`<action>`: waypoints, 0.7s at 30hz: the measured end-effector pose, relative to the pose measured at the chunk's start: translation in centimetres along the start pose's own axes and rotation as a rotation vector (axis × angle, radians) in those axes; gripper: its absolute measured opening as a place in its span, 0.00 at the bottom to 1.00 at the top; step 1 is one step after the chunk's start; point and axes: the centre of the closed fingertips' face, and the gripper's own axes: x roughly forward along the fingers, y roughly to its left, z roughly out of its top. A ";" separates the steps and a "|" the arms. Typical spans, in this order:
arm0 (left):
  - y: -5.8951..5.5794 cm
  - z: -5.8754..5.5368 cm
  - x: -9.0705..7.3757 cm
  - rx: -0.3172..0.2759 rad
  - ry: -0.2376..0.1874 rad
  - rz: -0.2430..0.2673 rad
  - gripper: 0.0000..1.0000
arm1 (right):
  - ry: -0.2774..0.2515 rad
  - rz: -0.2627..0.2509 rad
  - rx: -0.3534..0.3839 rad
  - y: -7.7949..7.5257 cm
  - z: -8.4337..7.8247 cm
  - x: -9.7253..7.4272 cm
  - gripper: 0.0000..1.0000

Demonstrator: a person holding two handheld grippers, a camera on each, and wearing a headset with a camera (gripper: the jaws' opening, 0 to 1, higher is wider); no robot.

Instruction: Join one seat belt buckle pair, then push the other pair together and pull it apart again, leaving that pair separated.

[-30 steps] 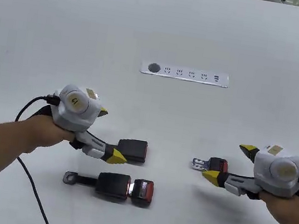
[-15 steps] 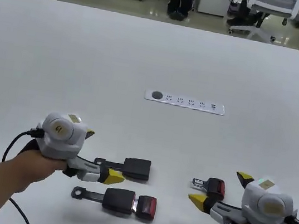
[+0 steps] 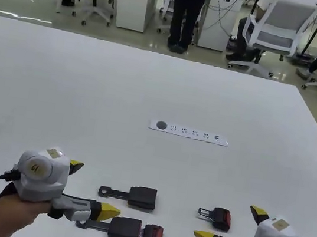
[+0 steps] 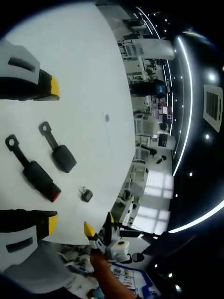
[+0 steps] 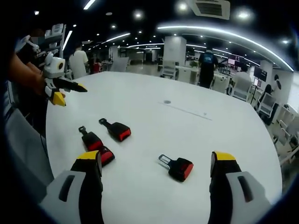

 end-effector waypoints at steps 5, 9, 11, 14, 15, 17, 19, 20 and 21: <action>-0.3 0.0 -1.8 -0.027 -0.029 0.035 1.00 | -0.031 -0.024 0.013 0.8 0.2 -1.5 0.99; -1.2 0.4 -3.3 -0.043 -0.057 0.054 1.00 | -0.038 -0.031 0.015 1.0 -0.1 -2.3 0.99; -0.6 -0.2 -3.7 -0.043 -0.067 0.064 1.00 | -0.056 -0.039 0.027 1.2 0.0 -2.8 1.00; -0.7 -0.5 -4.4 -0.051 -0.073 0.067 1.00 | -0.054 -0.040 0.017 1.9 -0.3 -3.5 1.00; -0.9 -0.6 -4.6 -0.051 -0.079 0.065 1.00 | -0.054 -0.039 0.015 1.7 -0.5 -3.5 1.00; -1.4 -0.6 -5.1 -0.048 -0.074 0.065 1.00 | -0.053 -0.041 0.014 1.6 -0.8 -3.7 1.00; -1.2 -1.3 -5.3 -0.036 -0.069 0.068 1.00 | -0.056 -0.046 0.021 1.6 -1.0 -4.0 1.00; -1.0 -1.4 -5.5 -0.034 -0.073 0.068 1.00 | -0.059 -0.050 0.019 1.7 -1.0 -4.2 1.00; -1.0 -1.5 -5.7 -0.038 -0.074 0.069 1.00 | -0.057 -0.051 0.010 1.8 -1.1 -4.3 1.00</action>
